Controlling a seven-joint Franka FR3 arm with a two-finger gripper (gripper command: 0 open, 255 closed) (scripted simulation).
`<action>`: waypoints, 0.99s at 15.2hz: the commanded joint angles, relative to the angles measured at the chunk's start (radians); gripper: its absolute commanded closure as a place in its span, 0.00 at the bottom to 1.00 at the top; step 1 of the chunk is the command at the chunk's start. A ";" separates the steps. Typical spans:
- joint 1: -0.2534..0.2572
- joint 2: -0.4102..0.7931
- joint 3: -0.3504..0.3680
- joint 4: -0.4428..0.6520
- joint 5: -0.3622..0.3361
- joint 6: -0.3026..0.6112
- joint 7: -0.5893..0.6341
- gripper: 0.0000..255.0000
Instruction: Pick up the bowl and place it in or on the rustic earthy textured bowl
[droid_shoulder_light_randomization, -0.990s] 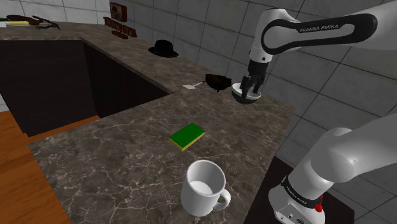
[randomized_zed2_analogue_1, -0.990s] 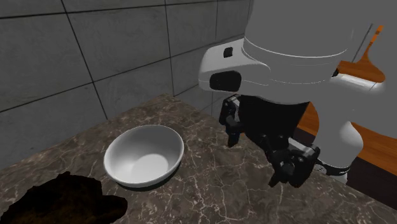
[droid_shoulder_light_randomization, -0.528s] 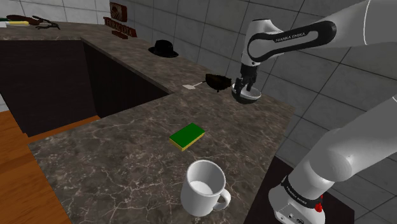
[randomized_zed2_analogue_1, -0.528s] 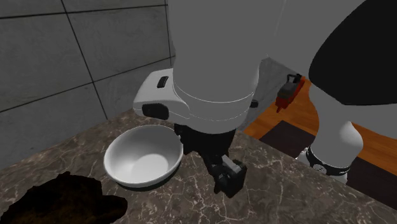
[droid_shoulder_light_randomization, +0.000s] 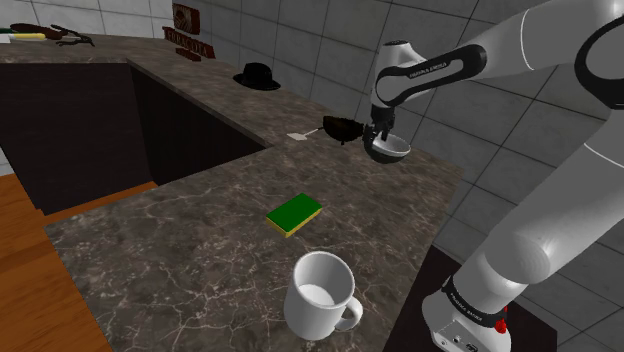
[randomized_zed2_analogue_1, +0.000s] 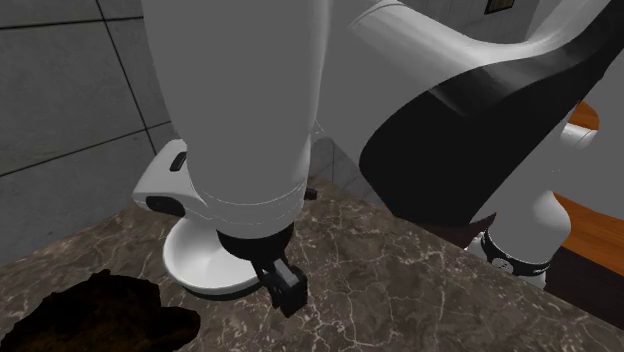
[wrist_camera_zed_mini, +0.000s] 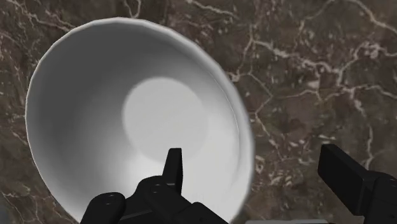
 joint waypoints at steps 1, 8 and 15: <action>-0.004 0.022 -0.005 -0.002 -0.004 0.027 -0.002 0.00; -0.012 0.052 -0.014 -0.032 -0.012 0.088 0.001 0.00; -0.012 0.051 -0.014 -0.032 -0.011 0.088 0.001 1.00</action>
